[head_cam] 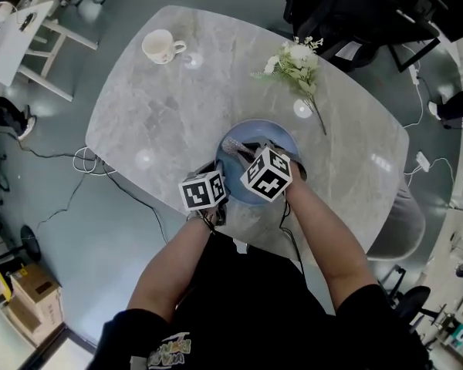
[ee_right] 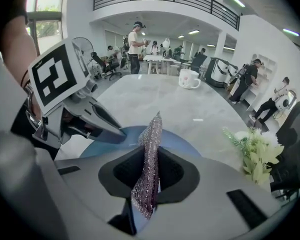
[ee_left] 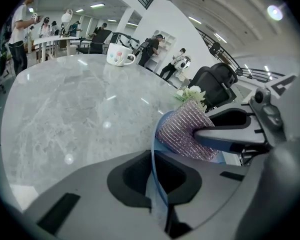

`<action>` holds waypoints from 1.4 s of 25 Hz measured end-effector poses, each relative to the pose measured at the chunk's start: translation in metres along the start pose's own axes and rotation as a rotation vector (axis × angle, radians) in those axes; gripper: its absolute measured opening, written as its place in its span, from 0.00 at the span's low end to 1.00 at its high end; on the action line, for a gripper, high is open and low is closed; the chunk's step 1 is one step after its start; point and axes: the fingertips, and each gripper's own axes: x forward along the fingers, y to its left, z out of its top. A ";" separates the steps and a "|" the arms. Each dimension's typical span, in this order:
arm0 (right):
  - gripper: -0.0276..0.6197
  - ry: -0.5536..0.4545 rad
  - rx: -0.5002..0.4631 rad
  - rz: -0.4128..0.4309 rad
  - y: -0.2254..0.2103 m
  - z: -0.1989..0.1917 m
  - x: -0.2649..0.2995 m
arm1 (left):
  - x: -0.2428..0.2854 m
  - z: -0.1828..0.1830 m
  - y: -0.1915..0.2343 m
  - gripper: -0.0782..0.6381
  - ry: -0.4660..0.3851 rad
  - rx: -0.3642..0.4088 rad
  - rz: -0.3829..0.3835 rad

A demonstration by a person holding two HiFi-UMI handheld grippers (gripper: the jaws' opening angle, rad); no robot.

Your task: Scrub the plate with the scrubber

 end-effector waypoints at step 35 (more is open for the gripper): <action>0.16 0.237 0.170 -0.372 -0.091 -0.112 -0.055 | 0.001 -0.004 0.002 0.15 -0.033 -0.022 0.009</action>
